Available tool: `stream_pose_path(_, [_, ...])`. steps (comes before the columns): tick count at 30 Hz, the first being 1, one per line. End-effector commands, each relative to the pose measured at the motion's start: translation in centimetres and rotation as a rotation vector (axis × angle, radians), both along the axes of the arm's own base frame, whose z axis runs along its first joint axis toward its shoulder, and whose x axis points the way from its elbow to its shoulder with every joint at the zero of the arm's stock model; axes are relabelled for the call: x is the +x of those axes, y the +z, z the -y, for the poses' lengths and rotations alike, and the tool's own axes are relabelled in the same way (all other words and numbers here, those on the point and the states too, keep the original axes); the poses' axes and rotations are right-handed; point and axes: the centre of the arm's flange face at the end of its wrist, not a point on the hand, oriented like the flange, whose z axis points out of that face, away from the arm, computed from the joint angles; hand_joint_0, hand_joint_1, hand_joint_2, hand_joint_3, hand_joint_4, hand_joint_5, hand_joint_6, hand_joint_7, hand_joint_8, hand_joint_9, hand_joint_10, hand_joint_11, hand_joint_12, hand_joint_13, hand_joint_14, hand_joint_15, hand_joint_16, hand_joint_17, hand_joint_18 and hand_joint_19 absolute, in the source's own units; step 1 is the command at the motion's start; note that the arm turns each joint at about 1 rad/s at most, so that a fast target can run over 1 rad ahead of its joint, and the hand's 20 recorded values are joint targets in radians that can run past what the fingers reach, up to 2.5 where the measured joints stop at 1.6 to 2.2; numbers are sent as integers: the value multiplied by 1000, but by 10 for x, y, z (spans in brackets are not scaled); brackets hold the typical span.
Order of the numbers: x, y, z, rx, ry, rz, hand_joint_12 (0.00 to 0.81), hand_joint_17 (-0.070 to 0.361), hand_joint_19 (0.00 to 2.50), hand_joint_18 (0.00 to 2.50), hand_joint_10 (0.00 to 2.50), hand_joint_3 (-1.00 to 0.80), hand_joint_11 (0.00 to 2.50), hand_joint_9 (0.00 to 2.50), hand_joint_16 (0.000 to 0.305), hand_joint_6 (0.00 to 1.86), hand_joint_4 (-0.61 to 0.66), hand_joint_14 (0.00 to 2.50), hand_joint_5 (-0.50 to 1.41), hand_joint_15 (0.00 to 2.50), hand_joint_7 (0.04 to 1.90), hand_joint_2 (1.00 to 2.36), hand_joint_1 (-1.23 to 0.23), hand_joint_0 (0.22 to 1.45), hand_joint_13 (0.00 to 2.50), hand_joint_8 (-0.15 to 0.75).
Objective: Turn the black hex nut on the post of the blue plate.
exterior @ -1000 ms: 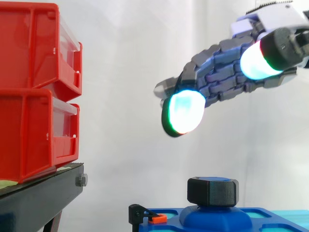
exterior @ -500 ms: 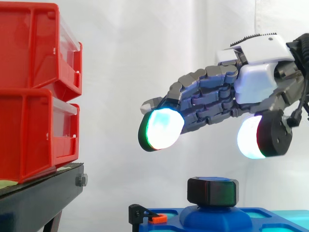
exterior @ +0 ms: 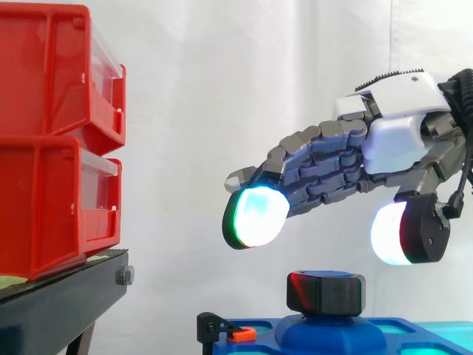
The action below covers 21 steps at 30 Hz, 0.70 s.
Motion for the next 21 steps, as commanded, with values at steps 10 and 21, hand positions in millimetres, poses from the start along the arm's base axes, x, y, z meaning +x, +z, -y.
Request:
stream_pose_path(10, [-2, -17, 2, -9, 2, 12, 277, 96, 0, 0, 0, -500, 0, 0, 43, 501, -90, 0, -300, 0, 639, 1000, -1003, 457, 0, 84])
stream_pose_path(21, [0, -27, 2, -10, 1, 52, 283, 99, 0, 0, 0, -500, 0, 0, 44, 501, -83, 0, -300, 0, 641, 1000, -985, 445, 0, 91])
